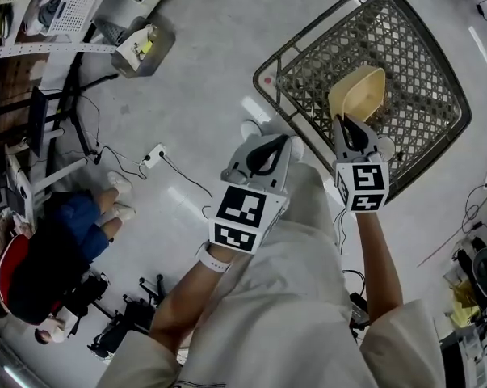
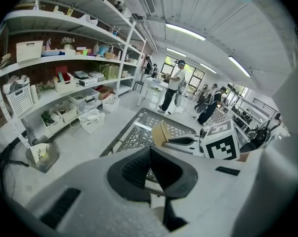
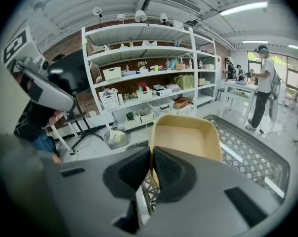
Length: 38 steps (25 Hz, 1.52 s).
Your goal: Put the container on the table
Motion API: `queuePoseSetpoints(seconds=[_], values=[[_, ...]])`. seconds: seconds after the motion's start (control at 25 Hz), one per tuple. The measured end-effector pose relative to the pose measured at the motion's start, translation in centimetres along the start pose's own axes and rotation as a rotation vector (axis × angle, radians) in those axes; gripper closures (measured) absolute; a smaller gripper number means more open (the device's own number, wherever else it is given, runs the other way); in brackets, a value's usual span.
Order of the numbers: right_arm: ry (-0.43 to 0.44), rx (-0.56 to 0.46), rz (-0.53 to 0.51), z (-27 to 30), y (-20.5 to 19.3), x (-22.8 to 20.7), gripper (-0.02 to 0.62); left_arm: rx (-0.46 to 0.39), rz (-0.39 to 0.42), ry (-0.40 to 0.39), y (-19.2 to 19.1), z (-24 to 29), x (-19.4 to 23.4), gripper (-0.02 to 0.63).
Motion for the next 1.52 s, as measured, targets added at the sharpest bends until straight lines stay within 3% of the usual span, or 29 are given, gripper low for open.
queuePoseSetpoints(seconds=[0.56, 1.12, 1.52], values=[[-0.032, 0.117, -0.022, 6.9, -3.6, 0.0, 0.560, 0.059, -0.056, -0.022, -1.7, 4.5, 2.4, 0.583], [0.071, 0.260, -0.004, 11.4, -6.2, 0.5, 0.533, 0.066, -0.079, -0.024, -2.9, 5.6, 3.3, 0.583], [0.093, 0.197, 0.014, 10.1, -5.4, 1.3, 0.520, 0.041, -0.073, -0.008, -3.4, 4.2, 3.0, 0.583]])
Point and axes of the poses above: the fingertips, and each gripper's own axes: z forward along the fingers, x to its left, y out of its top, the point moved 10 cm from there along -z, backward along the fingers, and after that the axes turned 15 degrees about -y, right-handed, at the moved point
